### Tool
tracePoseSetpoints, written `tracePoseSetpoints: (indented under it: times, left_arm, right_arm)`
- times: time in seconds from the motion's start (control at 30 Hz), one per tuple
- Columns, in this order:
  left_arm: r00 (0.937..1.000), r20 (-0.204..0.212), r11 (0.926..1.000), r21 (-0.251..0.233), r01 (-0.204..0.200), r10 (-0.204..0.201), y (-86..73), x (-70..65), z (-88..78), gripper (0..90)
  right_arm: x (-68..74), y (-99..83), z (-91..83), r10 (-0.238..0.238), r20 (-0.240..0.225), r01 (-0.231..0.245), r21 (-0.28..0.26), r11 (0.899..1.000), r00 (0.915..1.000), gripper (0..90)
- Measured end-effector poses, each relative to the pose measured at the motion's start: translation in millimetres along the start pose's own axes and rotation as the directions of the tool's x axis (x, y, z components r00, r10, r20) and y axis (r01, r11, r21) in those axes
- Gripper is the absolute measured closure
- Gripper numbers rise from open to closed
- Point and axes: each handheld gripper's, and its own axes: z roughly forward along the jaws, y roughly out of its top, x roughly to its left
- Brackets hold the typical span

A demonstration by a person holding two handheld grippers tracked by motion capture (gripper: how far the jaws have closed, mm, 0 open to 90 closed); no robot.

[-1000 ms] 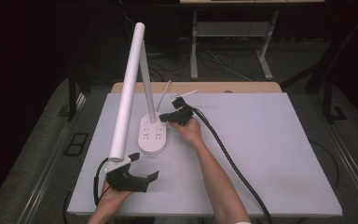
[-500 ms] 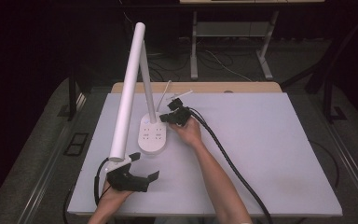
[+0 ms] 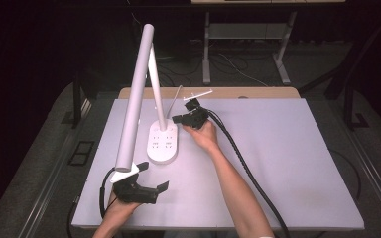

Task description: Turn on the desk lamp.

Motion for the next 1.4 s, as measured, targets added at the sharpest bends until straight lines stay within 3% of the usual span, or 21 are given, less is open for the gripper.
tracePoseSetpoints:
  times: [0.33,0.6,1.03,1.37,1.4]
  left_arm:
    - [1.0,-0.003,1.0,0.003,-0.001,0.001,-0.2,-0.8,1.3,0.0]
    - [1.0,-0.001,0.9999,0.009,-0.007,0.007,-0.3,-1.1,2.1,0.0]
    - [1.0,-0.003,0.9999,0.015,-0.006,0.006,-0.7,-2.3,3.9,0.0]
    - [1.0,-0.005,0.9999,0.017,-0.004,0.004,-0.9,-2.6,4.5,0.0]
    - [1.0,-0.004,0.9999,0.017,-0.004,0.004,-0.9,-2.7,4.7,0.0]
  right_arm:
    - [6.2,12.6,-40.0,-0.07,0.0,0.07,0.007,0.997,0.9975,89.3]
    - [8.9,11.3,-67.6,-0.103,0.009,0.103,0.013,0.995,0.9947,89.3]
    - [-1.4,-16.3,-122.8,-0.098,0.038,0.098,-0.004,0.995,0.9945,89.3]
    - [5.2,-39.1,-155.3,-0.098,0.036,0.099,-0.018,0.995,0.9945,88.8]
    - [7.3,-47.6,-165.4,-0.081,0.046,0.083,-0.03,0.996,0.9956,75.8]
